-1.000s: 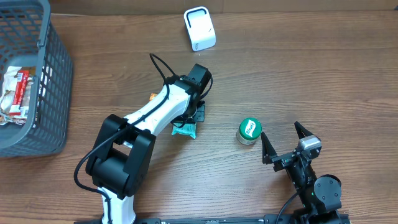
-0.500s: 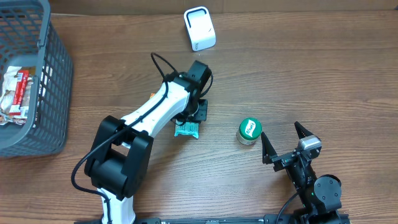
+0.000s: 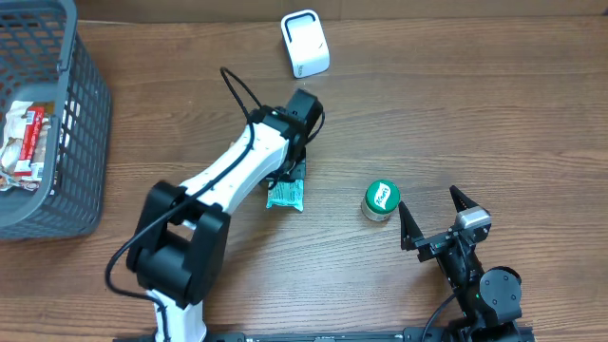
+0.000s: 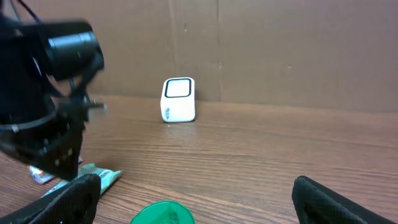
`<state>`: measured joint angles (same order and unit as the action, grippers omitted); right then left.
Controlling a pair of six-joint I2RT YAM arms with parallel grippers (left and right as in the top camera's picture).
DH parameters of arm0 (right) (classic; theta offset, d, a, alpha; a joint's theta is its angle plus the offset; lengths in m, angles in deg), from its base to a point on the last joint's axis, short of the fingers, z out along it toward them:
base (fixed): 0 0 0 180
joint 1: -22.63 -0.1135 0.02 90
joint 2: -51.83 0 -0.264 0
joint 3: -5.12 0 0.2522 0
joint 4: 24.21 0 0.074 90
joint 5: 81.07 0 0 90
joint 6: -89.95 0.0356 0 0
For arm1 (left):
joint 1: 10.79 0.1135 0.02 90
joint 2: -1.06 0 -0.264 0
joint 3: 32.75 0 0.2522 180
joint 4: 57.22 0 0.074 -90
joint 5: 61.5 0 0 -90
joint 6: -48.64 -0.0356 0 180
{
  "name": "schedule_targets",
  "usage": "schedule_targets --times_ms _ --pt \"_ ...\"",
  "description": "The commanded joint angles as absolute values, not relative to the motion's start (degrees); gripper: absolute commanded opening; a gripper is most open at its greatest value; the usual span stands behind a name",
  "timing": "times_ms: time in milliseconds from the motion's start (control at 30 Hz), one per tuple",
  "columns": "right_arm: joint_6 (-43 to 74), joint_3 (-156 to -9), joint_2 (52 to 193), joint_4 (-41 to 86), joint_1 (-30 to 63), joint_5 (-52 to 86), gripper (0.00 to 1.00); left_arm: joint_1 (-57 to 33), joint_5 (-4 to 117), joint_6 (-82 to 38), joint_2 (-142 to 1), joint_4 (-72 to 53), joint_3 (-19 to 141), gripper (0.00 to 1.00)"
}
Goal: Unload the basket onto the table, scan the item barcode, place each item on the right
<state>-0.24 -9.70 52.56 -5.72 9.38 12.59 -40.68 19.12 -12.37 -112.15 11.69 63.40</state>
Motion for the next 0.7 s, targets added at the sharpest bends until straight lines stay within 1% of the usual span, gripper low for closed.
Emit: schedule_targets --times_ms 0,133,333,400,533,667 --pt "-0.1 -9.1 52.0 -6.0 9.2 12.6 1.00 -41.2 27.0 -14.0 -114.3 10.0 61.8 0.21" --pt "-0.1 -9.1 52.0 -6.0 9.2 12.6 1.00 -42.9 34.2 -17.3 -114.3 6.9 61.8 0.23" --pt "-0.1 -9.1 52.0 -6.0 9.2 12.6 1.00 -45.7 38.7 -18.3 -114.3 3.0 61.8 0.24" --pt "-0.1 -9.1 52.0 -6.0 9.2 12.6 1.00 -46.3 38.6 -18.2 -114.2 2.8 62.7 0.23" --pt "-0.1 -9.1 52.0 -6.0 9.2 12.6 1.00 -45.3 36.1 -18.2 -112.2 5.8 67.3 0.24" --pt "-0.1 -9.1 52.0 -6.0 9.2 12.6 1.00 -40.9 28.5 -18.3 -109.2 14.3 75.6 0.29"
